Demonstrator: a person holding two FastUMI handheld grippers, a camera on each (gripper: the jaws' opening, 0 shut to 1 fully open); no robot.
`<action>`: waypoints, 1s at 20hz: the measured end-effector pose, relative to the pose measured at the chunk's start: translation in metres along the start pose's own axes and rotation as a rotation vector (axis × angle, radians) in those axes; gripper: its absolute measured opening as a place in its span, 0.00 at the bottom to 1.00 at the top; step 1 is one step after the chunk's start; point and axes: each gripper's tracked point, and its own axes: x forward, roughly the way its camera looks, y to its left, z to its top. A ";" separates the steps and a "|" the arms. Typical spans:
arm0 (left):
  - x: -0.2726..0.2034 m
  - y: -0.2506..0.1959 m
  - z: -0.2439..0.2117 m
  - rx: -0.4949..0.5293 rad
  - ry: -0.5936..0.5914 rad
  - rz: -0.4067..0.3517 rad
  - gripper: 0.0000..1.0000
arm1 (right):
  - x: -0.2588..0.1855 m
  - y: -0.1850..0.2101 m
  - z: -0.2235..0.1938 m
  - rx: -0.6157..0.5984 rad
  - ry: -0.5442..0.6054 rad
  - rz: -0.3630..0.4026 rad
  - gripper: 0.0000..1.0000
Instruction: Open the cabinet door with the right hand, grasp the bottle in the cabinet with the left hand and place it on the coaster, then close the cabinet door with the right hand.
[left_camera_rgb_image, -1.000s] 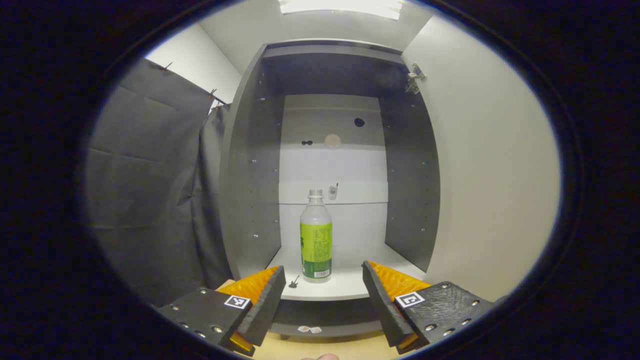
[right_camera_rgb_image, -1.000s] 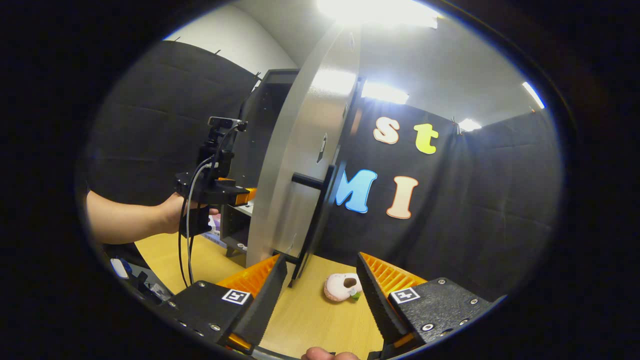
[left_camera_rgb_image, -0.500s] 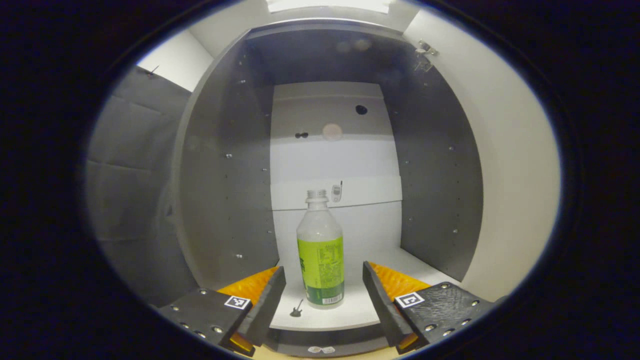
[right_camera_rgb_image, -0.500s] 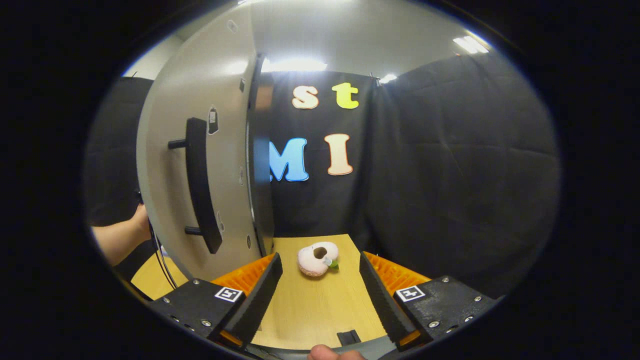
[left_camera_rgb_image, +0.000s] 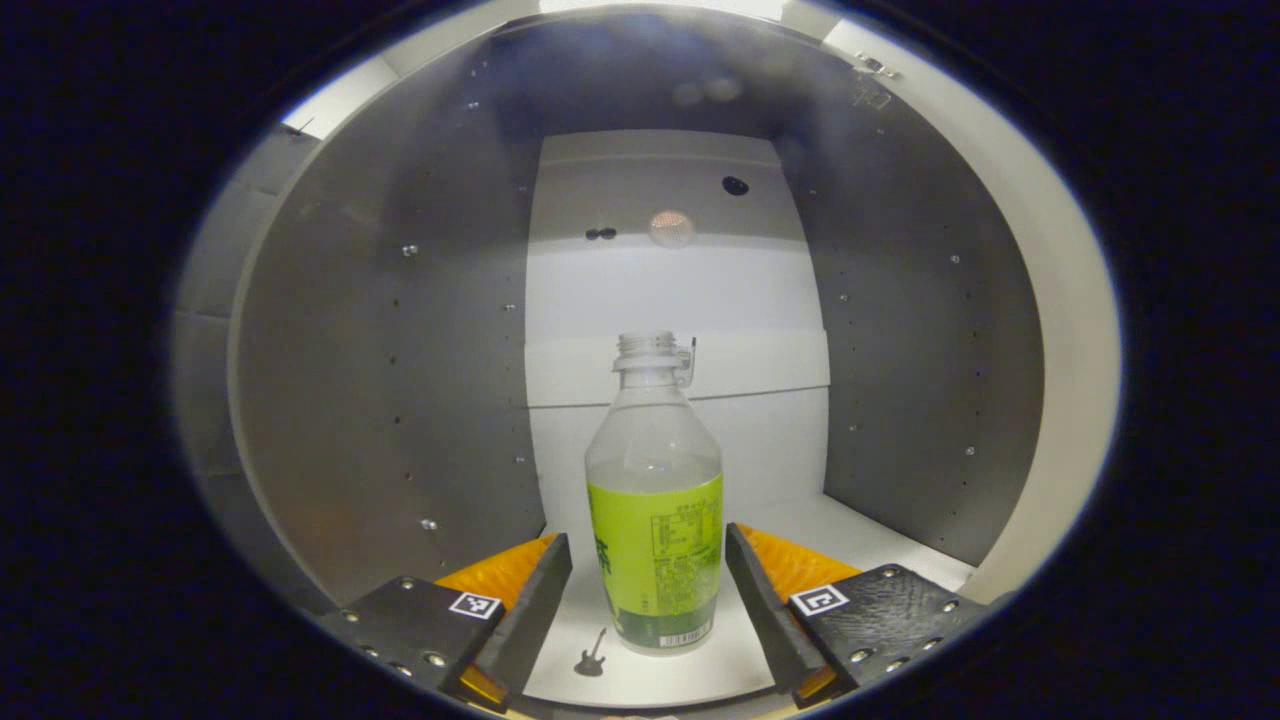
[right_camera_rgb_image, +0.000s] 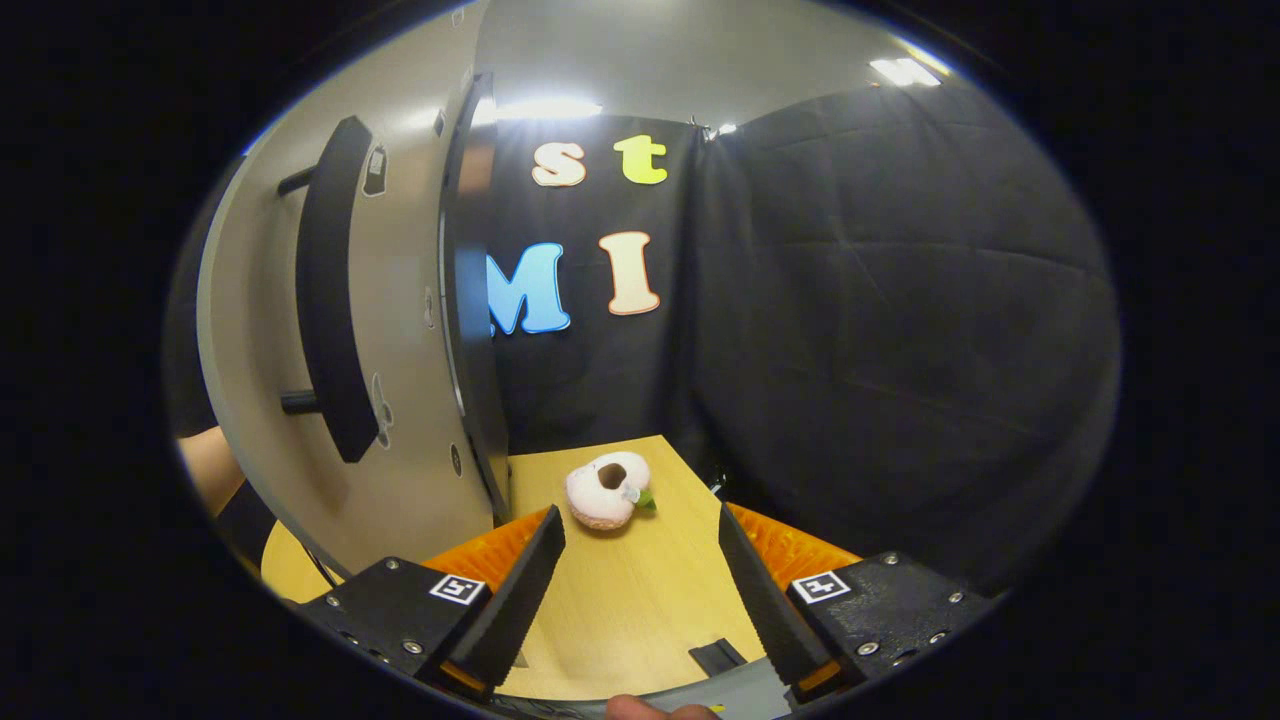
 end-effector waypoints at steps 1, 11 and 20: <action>0.006 0.000 -0.001 0.004 -0.002 0.000 0.89 | 0.001 0.003 0.001 -0.022 -0.002 -0.005 0.95; 0.000 0.018 0.003 0.012 -0.026 0.086 0.67 | 0.014 0.013 0.003 -0.063 -0.002 0.020 0.95; -0.145 0.016 0.053 0.025 -0.095 0.171 0.69 | 0.038 -0.014 0.029 -0.072 -0.068 0.197 0.95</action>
